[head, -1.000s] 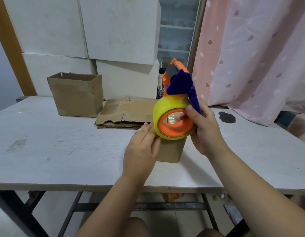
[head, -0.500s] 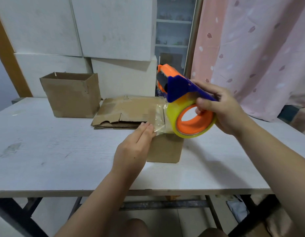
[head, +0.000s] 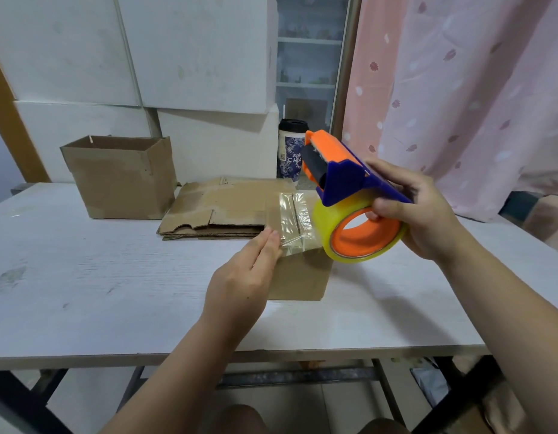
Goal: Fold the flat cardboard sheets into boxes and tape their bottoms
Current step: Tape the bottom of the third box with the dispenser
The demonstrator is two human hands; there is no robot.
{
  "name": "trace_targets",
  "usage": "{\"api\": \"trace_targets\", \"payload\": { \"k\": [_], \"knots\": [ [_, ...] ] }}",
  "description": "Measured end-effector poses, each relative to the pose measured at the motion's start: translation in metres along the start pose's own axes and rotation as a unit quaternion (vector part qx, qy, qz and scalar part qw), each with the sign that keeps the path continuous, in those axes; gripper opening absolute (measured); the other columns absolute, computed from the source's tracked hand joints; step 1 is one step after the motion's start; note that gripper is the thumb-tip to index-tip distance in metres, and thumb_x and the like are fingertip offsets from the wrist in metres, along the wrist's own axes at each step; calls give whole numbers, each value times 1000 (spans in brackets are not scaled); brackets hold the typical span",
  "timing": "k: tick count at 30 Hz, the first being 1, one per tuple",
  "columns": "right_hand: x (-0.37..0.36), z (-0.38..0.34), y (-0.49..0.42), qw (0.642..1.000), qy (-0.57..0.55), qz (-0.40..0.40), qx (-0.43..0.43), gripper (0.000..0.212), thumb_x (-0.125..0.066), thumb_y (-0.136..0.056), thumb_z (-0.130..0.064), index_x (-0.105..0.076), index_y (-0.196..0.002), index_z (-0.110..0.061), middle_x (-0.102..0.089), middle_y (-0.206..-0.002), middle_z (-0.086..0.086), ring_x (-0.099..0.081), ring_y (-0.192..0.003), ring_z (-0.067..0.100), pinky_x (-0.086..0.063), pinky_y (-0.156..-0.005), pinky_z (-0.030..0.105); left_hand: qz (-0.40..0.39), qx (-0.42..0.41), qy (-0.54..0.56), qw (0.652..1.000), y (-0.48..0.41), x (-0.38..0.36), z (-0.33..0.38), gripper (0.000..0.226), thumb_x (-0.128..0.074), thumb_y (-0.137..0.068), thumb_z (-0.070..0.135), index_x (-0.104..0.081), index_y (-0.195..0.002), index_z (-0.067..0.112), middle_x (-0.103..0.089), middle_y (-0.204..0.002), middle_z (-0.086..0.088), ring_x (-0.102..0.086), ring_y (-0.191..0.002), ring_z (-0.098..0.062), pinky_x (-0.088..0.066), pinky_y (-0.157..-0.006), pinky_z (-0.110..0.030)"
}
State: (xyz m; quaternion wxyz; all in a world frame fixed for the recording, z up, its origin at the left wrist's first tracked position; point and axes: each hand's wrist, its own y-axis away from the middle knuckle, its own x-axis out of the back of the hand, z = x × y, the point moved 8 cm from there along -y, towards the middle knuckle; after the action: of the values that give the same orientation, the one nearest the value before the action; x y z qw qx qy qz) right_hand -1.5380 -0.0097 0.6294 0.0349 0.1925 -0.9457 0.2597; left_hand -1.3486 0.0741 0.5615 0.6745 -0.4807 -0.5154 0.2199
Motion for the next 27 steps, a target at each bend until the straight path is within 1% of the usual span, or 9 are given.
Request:
{"api": "trace_targets", "payload": {
  "k": [6,9,10,12,14,16,22,25,27],
  "knots": [
    [8,1,2,1000,9,1,-3,57,-74,-58,-33,-62,-114,-31,-68,-105,-9,-63,-77,6,-52,-65,19,20,-7,-6,1000,1,-3,3,24,-60,-85,-1,-68,-107,-7,-68,-106,-22,-70,-88,-30,-58,-54,-39],
    [10,2,1,1000,10,-14,3,52,-75,-57,-32,-69,-108,-37,-69,-106,-10,-64,-85,9,-52,-66,18,19,-11,-10,1000,-1,-3,5,26,-48,-93,4,-68,-107,-6,-68,-106,-22,-70,-88,-30,-59,-54,-38],
    [11,1,1,1000,13,-20,6,51,-76,-57,-33,-70,-107,-40,-69,-108,-10,-64,-90,10,-52,-68,19,18,-14,-12,1000,-2,-3,5,25,-49,-93,3,-68,-107,-7,-68,-106,-22,-70,-89,-30,-59,-55,-38],
    [14,1,1,999,28,-28,16,52,-76,-58,-34,-69,-109,-46,-69,-109,-13,-64,-97,10,-52,-73,19,18,-16,-15,1000,0,-2,4,23,-59,-85,-5,-67,-107,-8,-68,-106,-23,-69,-91,-30,-59,-57,-39],
    [22,5,4,998,52,-25,23,53,-76,-60,-34,-68,-110,-47,-69,-110,-15,-63,-98,5,-50,-78,17,18,-19,-13,1000,2,0,0,28,-65,-78,-10,-66,-106,-10,-67,-105,-23,-69,-94,-31,-59,-59,-41],
    [29,15,9,998,65,-21,15,55,-77,-59,-36,-67,-111,-47,-69,-111,-16,-63,-99,5,-49,-81,17,21,-24,-9,999,3,2,-2,30,-67,-76,-11,-67,-106,-9,-67,-106,-23,-68,-95,-30,-60,-61,-41],
    [41,40,16,1000,-4,18,2,55,-78,-58,-31,-69,-110,-43,-68,-108,-18,-63,-100,5,-50,-81,18,-4,-23,1,1000,0,-4,2,32,-70,-76,-12,-66,-107,-9,-67,-107,-23,-68,-95,-31,-59,-60,-40],
    [42,53,24,1000,-14,19,-16,59,-81,-55,-33,-69,-113,-40,-68,-114,-11,-62,-105,13,-51,-83,23,-15,-24,-2,1000,0,-5,0,38,-73,-71,-15,-67,-108,-8,-67,-108,-22,-69,-93,-30,-59,-58,-39],
    [43,63,29,999,-26,27,-31,60,-80,-53,-32,-69,-112,-39,-68,-114,-8,-61,-104,15,-51,-82,24,-21,-26,-3,999,-1,-5,0,39,-73,-71,-15,-66,-108,-8,-67,-108,-22,-69,-92,-30,-59,-56,-38]
  ]
}}
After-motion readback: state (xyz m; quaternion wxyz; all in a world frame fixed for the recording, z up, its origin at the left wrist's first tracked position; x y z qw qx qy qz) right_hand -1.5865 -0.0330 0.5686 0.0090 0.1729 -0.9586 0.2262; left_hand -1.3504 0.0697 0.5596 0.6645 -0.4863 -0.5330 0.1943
